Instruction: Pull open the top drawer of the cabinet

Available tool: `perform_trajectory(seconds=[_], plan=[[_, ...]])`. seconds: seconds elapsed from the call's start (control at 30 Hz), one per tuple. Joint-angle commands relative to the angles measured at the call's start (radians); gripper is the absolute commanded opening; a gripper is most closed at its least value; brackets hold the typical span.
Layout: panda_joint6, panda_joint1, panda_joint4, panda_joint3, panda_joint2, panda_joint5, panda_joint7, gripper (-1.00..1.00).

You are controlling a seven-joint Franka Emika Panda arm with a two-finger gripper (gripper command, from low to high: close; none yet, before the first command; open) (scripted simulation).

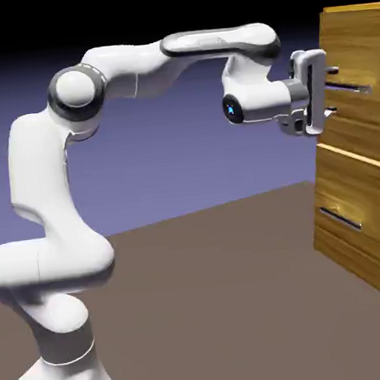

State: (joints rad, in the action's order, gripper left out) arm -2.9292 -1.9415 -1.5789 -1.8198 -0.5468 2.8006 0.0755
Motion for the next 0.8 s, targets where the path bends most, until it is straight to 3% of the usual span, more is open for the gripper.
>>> perform_trajectory(seconds=[0.0, 0.2, 0.23, 0.77], plan=[[-0.007, -0.036, 0.032, -0.028, -0.016, -0.015, 0.024, 0.0], [-0.041, -0.227, 0.199, -0.174, -0.098, -0.093, 0.15, 0.0], [-0.041, -0.227, 0.199, -0.174, -0.098, -0.093, 0.15, -1.0], [0.043, 0.316, -0.209, 0.275, 0.044, 0.041, -0.066, -1.0]])
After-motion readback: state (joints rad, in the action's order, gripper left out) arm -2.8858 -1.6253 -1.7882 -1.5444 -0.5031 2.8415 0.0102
